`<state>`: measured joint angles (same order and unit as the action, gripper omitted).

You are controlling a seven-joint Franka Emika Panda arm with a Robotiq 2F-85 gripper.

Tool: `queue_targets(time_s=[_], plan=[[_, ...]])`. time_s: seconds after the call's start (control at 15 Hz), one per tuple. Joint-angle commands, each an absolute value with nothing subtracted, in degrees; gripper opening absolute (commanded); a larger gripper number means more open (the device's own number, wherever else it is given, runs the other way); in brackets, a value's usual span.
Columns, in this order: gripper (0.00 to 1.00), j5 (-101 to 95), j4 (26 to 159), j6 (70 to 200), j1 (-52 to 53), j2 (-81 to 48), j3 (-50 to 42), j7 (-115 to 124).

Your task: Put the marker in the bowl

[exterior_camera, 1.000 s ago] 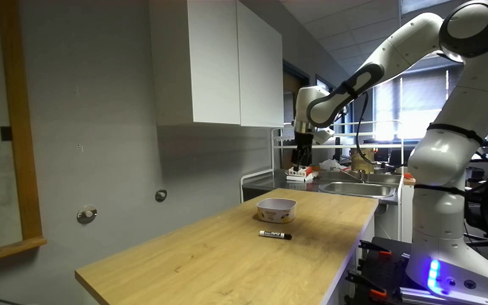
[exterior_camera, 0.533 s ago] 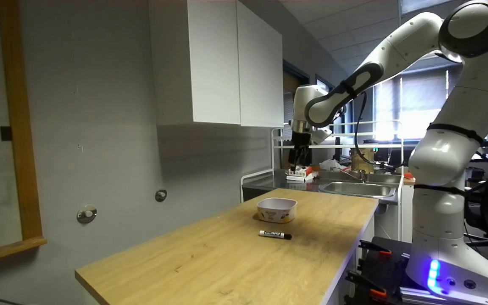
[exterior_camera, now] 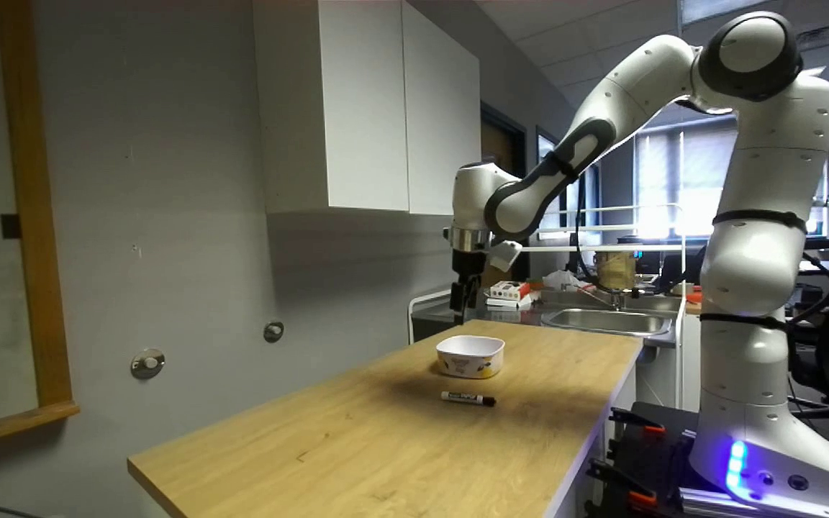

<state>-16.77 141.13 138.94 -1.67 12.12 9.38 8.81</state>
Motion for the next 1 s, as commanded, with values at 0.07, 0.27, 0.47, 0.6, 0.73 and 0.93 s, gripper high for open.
queue_targets(time_s=[0.07,0.27,0.47,0.6,0.73,0.93], plan=[[1.0,-16.08,132.44,140.69,2.95,-1.65,10.08,8.9],[1.0,-14.26,128.66,141.03,4.92,-8.43,9.21,7.15],[1.0,-12.01,126.44,141.14,5.78,-13.4,8.67,5.45],[1.0,-9.97,125.93,141.09,5.87,-15.43,8.61,3.97],[1.0,-7.85,126.26,140.85,5.75,-16.42,8.7,2.7],[1.0,-6.15,127.71,141.0,5.7,-16.19,8.55,1.79]])
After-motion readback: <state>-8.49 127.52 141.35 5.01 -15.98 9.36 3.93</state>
